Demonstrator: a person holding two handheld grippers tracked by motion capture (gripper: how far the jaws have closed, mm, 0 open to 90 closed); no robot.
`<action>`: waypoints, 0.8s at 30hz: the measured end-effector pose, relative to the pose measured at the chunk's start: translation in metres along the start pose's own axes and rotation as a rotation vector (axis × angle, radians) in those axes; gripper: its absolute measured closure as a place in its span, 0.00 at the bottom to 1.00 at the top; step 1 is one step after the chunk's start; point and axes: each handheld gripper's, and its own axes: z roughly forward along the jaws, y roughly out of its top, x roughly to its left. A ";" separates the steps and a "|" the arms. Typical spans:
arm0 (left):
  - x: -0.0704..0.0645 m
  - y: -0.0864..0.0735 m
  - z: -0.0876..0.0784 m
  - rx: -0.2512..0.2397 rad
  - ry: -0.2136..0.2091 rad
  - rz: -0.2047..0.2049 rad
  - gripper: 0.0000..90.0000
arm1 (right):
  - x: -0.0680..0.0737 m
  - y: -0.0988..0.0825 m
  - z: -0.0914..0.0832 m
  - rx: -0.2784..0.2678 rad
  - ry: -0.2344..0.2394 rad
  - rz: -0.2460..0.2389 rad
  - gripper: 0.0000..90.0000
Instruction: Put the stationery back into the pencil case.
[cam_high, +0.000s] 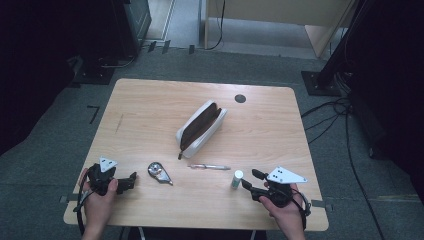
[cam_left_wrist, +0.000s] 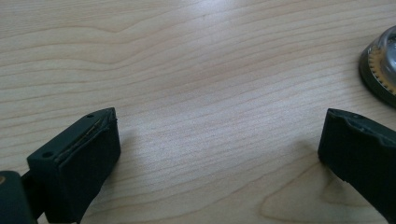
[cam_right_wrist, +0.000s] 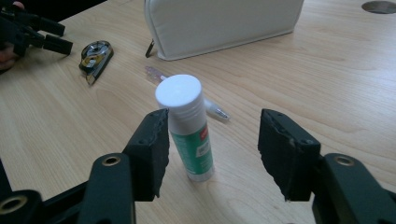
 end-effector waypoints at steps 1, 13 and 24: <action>0.000 0.000 0.000 -0.001 0.000 0.000 0.00 | 0.001 0.000 0.001 0.004 0.006 -0.002 0.49; -0.001 0.000 0.000 -0.002 -0.004 0.004 0.00 | 0.013 0.002 0.019 -0.008 0.043 -0.019 0.54; -0.001 0.000 0.000 -0.001 -0.008 0.011 0.00 | 0.019 0.005 0.025 -0.007 0.017 -0.050 0.72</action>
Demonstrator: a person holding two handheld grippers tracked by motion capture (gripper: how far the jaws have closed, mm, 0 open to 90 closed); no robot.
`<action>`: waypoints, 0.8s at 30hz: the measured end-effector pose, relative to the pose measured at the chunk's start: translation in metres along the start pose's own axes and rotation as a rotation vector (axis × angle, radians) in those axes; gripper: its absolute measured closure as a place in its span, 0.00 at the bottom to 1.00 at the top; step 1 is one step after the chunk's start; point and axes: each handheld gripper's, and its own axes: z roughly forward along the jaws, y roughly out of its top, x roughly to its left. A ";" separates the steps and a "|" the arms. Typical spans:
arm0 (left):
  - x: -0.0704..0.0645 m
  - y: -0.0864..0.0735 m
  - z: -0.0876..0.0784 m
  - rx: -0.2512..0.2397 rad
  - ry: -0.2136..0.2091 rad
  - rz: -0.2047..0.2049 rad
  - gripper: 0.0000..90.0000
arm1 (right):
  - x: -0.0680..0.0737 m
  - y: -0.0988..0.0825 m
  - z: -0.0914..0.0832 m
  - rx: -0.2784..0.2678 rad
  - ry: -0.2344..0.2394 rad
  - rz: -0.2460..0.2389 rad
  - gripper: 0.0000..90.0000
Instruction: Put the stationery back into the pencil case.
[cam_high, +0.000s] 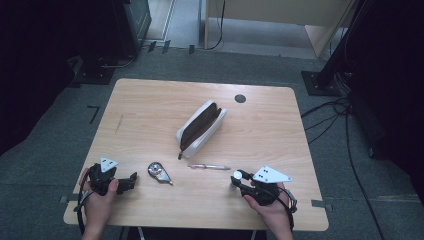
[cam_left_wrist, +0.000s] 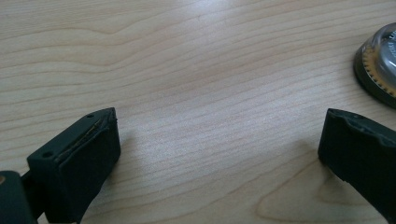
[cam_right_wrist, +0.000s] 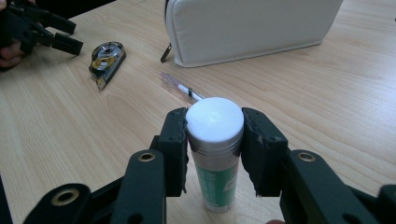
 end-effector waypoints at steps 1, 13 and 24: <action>0.000 0.000 0.000 0.000 0.000 0.000 0.00 | 0.000 0.000 0.000 -0.001 -0.008 -0.007 0.73; 0.000 0.000 0.000 0.001 -0.004 0.005 0.00 | -0.001 0.017 -0.004 -0.029 -0.003 0.009 0.73; 0.000 0.000 0.000 0.002 -0.011 0.010 0.00 | 0.000 0.047 0.000 -0.050 -0.006 -0.002 0.73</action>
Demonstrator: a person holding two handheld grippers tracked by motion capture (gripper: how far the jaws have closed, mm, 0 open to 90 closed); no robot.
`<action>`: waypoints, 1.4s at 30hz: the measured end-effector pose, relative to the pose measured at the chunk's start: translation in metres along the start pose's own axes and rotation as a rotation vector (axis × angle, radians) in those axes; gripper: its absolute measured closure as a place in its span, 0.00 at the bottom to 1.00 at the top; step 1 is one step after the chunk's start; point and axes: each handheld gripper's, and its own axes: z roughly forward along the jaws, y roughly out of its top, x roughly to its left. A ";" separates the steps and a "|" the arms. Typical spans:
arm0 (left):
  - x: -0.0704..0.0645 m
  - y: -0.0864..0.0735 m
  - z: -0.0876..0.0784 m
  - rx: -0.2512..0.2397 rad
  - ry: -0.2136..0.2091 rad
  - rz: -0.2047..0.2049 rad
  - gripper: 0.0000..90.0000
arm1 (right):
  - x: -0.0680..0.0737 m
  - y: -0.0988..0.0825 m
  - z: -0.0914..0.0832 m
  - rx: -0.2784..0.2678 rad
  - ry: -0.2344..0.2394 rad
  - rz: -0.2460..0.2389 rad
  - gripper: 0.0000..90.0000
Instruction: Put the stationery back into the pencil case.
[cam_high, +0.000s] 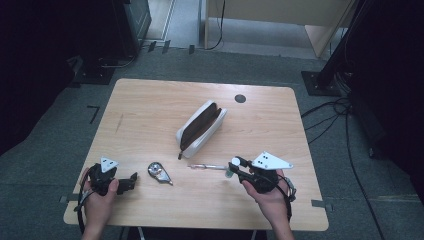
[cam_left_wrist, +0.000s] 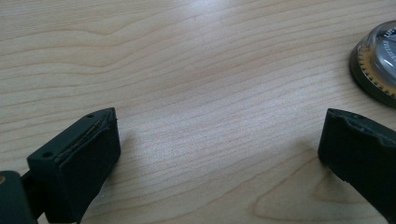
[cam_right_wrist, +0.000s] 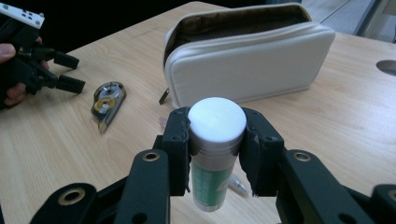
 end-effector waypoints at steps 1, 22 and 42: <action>0.000 0.000 0.000 -0.001 -0.001 -0.001 0.00 | 0.000 0.002 0.001 -0.003 0.002 -0.003 0.73; -0.001 0.000 0.000 -0.003 -0.006 0.009 0.00 | -0.001 0.048 0.018 -0.046 0.016 -0.019 0.73; -0.001 0.000 0.000 -0.001 -0.013 0.014 0.00 | 0.002 0.087 0.038 -0.071 0.025 -0.066 0.73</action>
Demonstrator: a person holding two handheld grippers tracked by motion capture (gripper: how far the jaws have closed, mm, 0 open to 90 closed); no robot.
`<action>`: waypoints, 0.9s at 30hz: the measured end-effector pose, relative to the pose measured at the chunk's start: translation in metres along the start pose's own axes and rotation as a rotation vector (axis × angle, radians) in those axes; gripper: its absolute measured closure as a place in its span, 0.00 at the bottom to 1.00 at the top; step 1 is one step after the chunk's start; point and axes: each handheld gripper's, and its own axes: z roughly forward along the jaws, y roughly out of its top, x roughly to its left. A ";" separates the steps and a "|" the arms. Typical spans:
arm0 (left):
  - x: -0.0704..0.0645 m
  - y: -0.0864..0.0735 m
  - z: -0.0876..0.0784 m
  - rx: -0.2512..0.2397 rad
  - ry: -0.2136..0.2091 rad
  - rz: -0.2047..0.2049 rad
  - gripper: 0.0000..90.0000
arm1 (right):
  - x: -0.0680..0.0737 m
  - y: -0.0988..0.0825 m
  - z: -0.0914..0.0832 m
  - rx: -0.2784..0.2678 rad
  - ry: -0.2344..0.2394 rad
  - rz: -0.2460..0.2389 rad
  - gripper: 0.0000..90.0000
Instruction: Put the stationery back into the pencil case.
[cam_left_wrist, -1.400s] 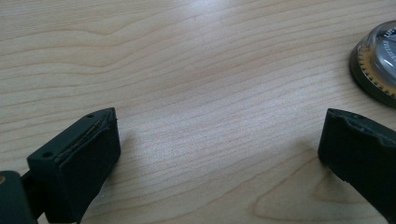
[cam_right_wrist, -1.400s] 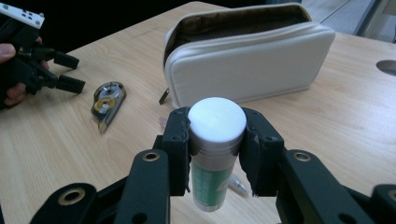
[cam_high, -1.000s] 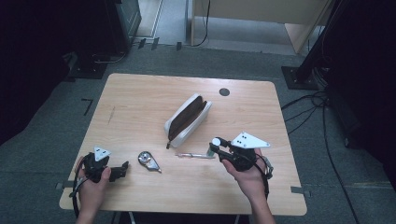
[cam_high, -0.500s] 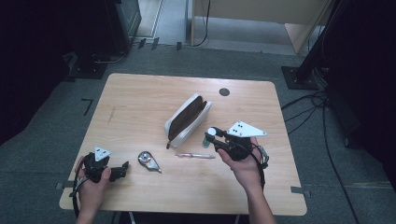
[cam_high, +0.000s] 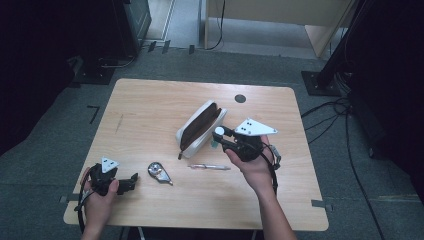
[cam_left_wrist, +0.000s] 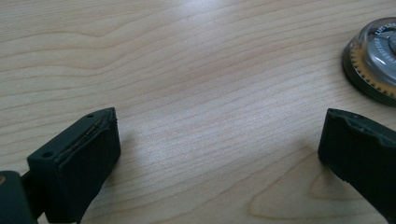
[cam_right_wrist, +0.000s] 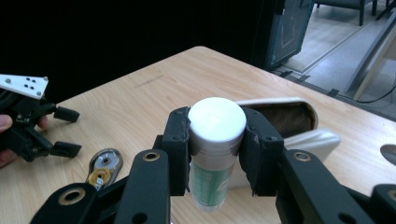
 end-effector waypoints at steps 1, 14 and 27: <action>0.000 0.000 0.000 0.000 0.000 0.000 0.00 | 0.000 0.002 0.001 -0.003 -0.001 -0.004 0.73; 0.000 0.000 0.000 0.000 -0.005 0.008 0.00 | 0.004 0.022 0.023 -0.024 0.026 -0.013 0.73; 0.000 0.000 0.000 -0.001 -0.008 0.012 0.00 | -0.001 0.025 0.062 -0.009 0.012 -0.023 0.73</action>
